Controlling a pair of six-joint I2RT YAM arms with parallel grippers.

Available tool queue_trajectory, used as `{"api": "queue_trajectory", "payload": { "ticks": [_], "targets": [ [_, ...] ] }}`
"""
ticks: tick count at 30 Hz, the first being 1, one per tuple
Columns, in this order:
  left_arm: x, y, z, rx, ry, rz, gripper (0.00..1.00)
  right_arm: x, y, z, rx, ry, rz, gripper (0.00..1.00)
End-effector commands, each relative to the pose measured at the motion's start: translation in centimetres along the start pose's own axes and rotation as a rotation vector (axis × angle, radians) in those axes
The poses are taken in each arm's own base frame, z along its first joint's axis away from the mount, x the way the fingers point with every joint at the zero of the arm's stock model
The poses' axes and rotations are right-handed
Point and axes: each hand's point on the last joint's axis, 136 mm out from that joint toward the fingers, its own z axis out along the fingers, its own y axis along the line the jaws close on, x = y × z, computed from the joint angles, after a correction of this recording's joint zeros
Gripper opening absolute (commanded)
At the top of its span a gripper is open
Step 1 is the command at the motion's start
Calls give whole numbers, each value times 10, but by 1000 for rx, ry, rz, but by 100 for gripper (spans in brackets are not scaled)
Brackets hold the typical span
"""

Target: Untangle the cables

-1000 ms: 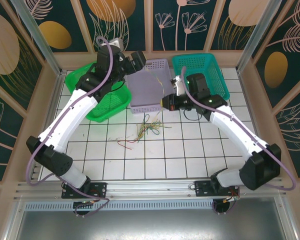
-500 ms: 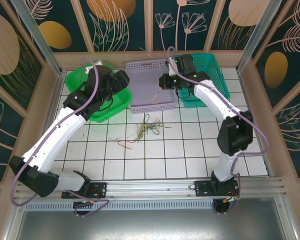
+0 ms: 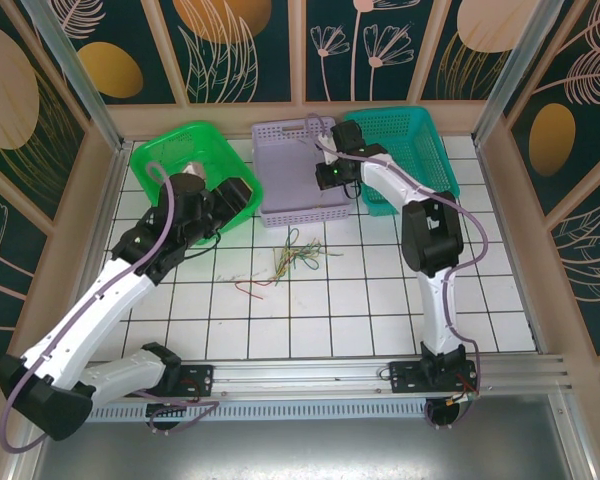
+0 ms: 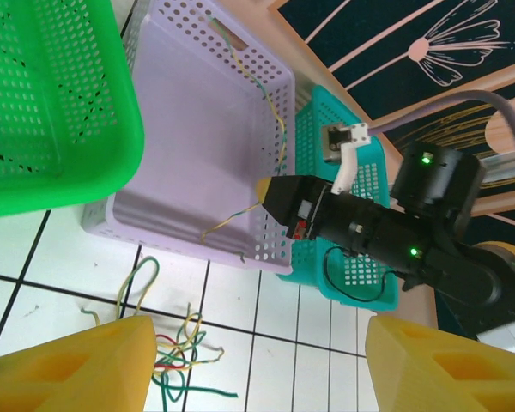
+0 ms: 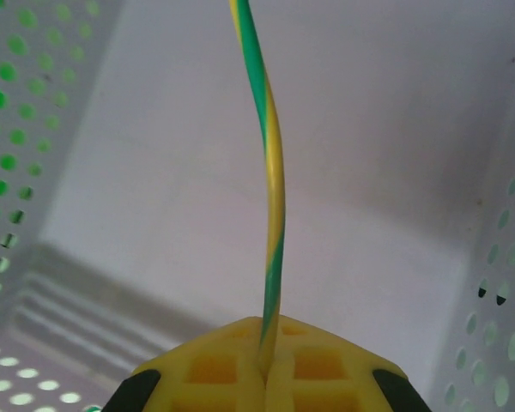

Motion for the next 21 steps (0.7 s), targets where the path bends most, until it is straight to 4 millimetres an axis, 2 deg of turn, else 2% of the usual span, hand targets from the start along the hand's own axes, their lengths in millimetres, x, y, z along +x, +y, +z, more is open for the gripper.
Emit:
{"api": "queue_trajectory", "payload": {
  "ticks": [1, 6, 8, 9, 11, 13, 15, 18, 20, 21],
  "targets": [
    [3, 2, -5, 18, 4, -32, 66, -9, -9, -3, 33, -8, -60, 0],
    [7, 5, -2, 11, 21, -28, 66, -10, -10, 10, 17, 9, -41, 0],
    [10, 8, 1, 2, 31, -25, 67, -22, -8, 4, 16, -18, -10, 19],
    [13, 9, 4, -2, 44, -24, 67, -30, -5, -5, 21, -40, 3, 29],
    [21, 17, 9, -29, 75, -32, 67, -47, -2, -26, 44, -92, 33, 42],
    [31, 32, 14, -75, 113, -56, 66, -60, -1, -55, 77, -149, 81, 51],
    [42, 50, 16, -124, 139, -97, 66, -61, 1, -81, 101, -192, 134, 53],
    [63, 76, 19, -176, 191, -176, 65, -42, 1, -122, 123, -256, 284, 52],
    [79, 82, 25, -159, 243, -214, 61, -16, 6, -143, 104, -283, 422, 47],
    [86, 83, 29, -141, 270, -225, 57, 8, 11, -148, 79, -265, 515, 43]
  ]
}}
